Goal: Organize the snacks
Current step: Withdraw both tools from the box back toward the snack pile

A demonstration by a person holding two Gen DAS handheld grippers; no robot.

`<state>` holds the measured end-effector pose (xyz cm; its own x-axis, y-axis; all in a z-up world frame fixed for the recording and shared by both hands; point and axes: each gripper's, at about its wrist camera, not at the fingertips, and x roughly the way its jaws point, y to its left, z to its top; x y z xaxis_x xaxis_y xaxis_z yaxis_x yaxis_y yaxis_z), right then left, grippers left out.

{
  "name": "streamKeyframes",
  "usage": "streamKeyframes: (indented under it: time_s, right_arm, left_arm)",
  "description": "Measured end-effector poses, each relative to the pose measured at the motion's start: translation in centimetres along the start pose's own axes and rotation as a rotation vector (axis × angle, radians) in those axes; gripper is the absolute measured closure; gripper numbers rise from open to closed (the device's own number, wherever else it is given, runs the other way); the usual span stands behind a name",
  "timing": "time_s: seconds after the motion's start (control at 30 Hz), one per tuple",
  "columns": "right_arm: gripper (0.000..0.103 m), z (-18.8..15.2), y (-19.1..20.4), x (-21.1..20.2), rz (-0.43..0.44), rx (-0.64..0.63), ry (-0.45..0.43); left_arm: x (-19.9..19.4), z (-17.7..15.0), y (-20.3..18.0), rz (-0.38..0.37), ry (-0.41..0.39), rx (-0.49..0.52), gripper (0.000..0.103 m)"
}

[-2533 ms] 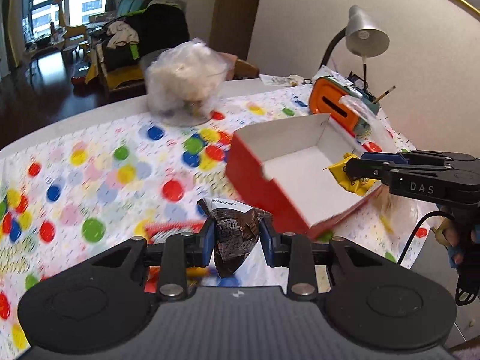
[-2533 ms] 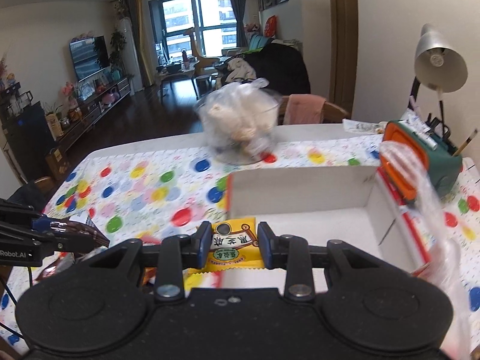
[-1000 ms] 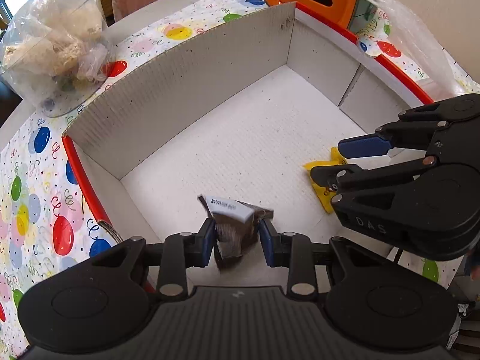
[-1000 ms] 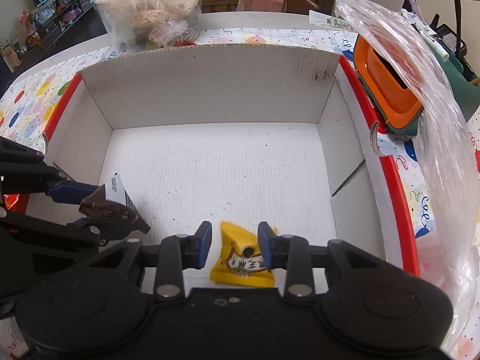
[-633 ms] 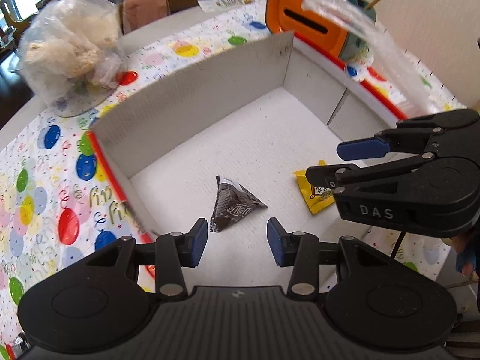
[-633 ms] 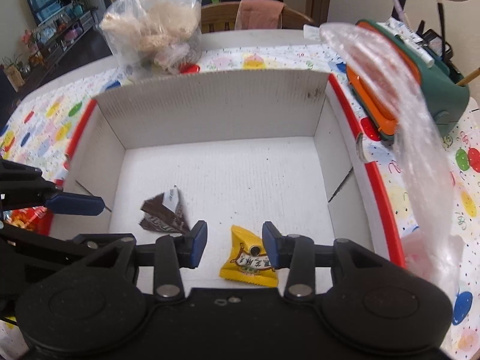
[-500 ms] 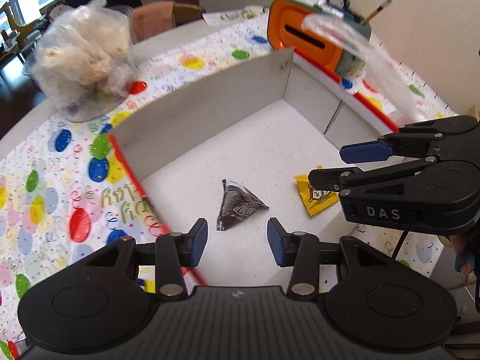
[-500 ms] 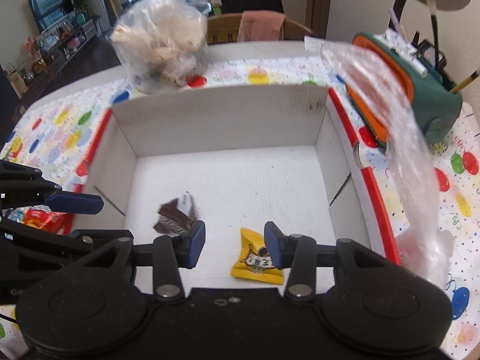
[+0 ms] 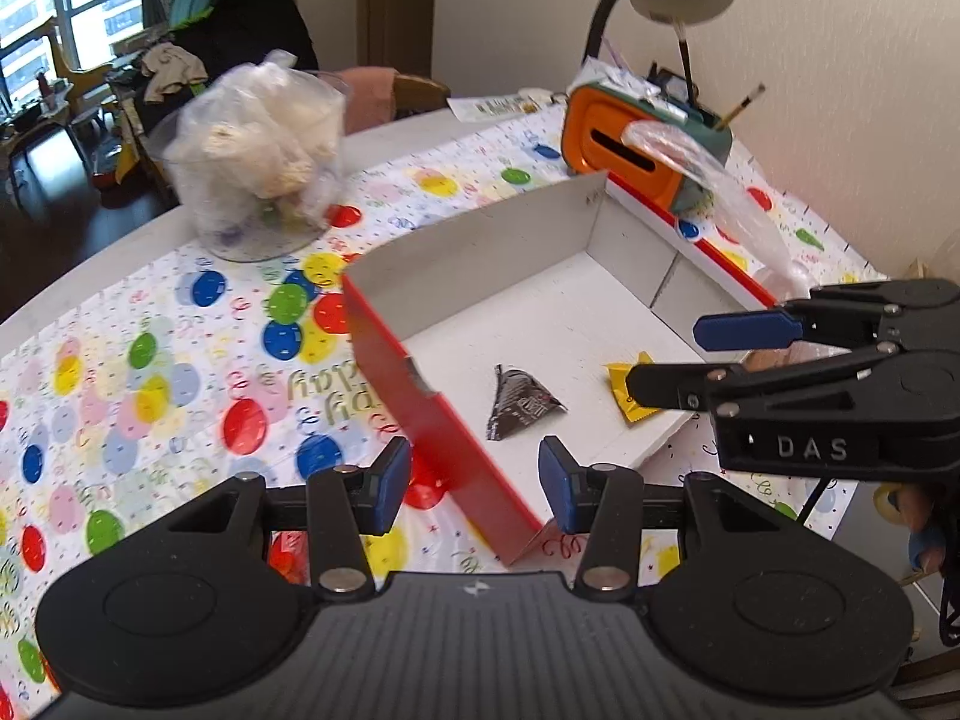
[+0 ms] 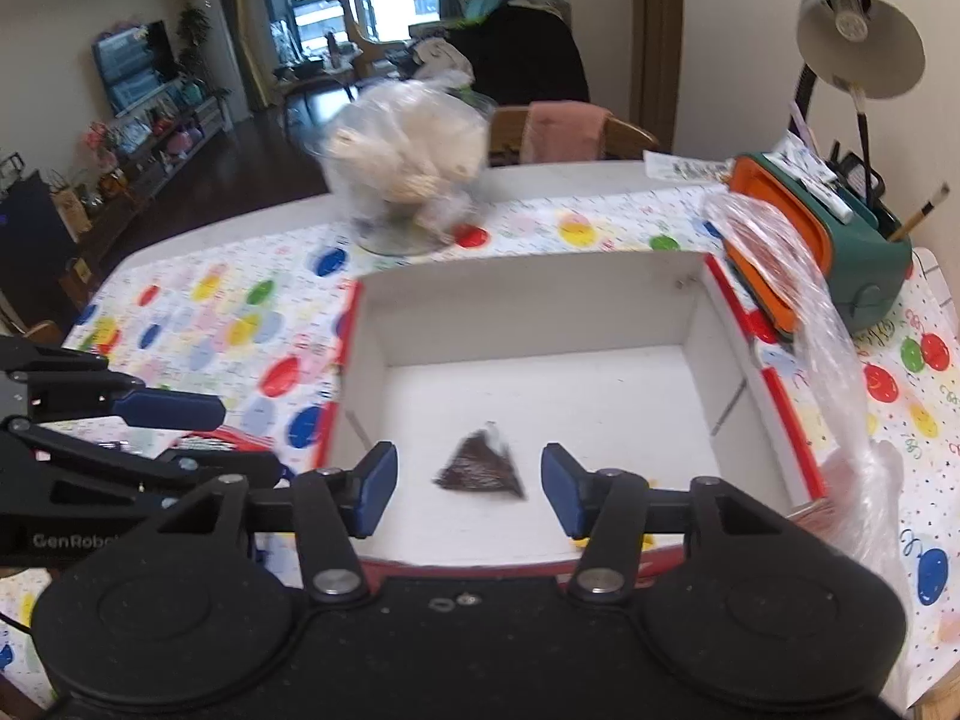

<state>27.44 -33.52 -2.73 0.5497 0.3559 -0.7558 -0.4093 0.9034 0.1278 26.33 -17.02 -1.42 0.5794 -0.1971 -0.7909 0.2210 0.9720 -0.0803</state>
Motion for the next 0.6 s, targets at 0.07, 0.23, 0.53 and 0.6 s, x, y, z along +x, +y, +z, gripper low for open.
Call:
streamKeyframes:
  time_s: [0.07,0.23,0.53,0.6]
  right_arm:
    - [0.045,-0.2,1.1,-0.6,0.005,-0.009,-0.019]
    - [0.035,-0.7,3.6,-1.9,0.035,-0.017,-0.055]
    - [0.023,-1.7,7.3,-3.3,0.109,-0.039,-0.106]
    - [0.022,-1.9,8.3,-3.5,0.12,-0.048,-0.114]
  left_arm:
    - [-1.0,-0.6,0.6,0.014,-0.017,-0.017,0.049]
    - [-3.5,-2.1,2.3,0.04,-0.056,-0.054,0.047]
    - [-7.5,-5.0,5.1,0.086,-0.123,-0.096,0.04]
    - [-8.3,-5.6,5.6,0.093,-0.135,-0.104,0.039]
